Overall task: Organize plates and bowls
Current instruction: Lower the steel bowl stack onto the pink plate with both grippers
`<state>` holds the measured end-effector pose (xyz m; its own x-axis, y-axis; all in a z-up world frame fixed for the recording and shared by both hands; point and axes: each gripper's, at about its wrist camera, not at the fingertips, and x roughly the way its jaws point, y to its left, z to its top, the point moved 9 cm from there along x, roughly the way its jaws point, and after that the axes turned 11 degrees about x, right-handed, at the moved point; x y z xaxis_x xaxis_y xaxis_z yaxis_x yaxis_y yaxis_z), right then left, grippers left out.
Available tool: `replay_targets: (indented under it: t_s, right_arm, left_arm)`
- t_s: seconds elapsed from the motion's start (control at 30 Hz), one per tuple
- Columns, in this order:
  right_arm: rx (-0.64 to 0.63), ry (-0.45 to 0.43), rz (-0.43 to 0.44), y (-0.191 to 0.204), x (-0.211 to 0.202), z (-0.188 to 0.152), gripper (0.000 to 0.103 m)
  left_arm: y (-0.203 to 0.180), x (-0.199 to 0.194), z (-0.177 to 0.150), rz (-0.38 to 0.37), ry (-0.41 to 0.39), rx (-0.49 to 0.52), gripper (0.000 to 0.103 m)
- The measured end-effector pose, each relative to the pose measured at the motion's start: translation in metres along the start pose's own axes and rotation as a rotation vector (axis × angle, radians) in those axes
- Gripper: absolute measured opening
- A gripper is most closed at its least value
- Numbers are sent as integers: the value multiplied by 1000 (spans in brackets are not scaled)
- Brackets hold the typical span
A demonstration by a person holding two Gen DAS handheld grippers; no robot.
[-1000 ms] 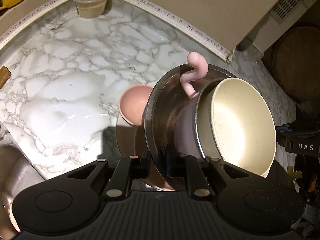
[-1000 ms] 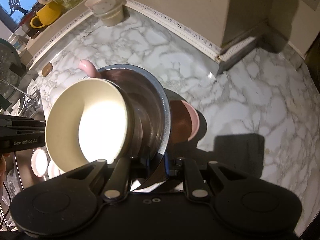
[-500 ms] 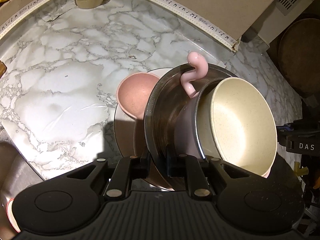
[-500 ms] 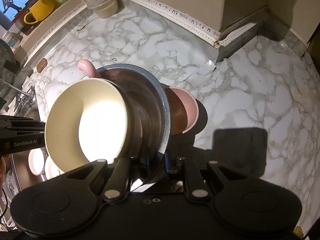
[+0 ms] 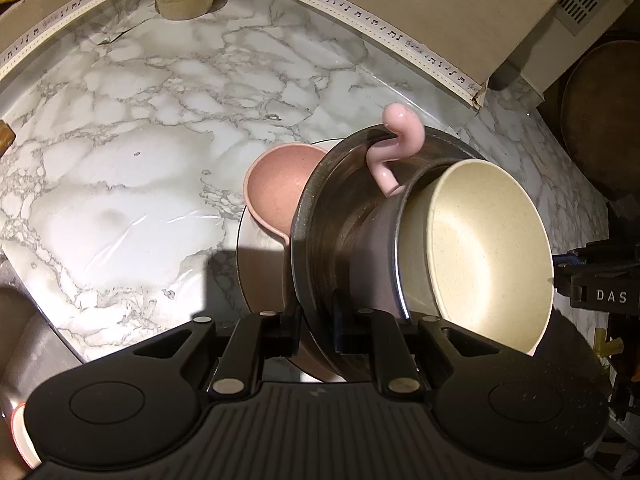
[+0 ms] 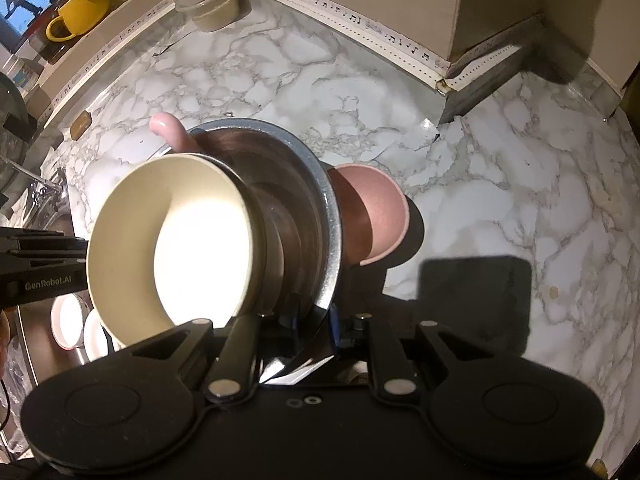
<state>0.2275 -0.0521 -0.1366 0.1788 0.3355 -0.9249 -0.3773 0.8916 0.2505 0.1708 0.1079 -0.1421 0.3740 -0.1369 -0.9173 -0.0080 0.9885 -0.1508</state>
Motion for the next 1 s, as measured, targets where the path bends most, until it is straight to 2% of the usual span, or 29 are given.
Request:
replay_targets:
  t_s: [0.2, 0.3, 0.4, 0.5, 0.7, 1.0]
  right_arm:
    - [-36, -37, -18, 3, -4, 0, 24]
    - [-36, -60, -17, 1, -10, 1, 30]
    - [-41, -81, -9, 1, -18, 0, 33]
    - [-33, -97, 6, -1, -22, -1, 36]
    - [-27, -110, 6, -3, -24, -5, 37]
    - [-40, -177, 43, 3, -45, -13, 44]
  left_arm:
    - [1, 0, -1, -3, -12, -15, 14]
    - [4, -2, -2, 9, -17, -19, 15]
    - [8, -7, 0, 13, -37, -36, 26]
    - [12, -12, 1, 26, -57, -44, 30]
    - [18, -21, 0, 48, -84, -51, 57]
    - [15, -50, 1, 74, -173, -30, 57]
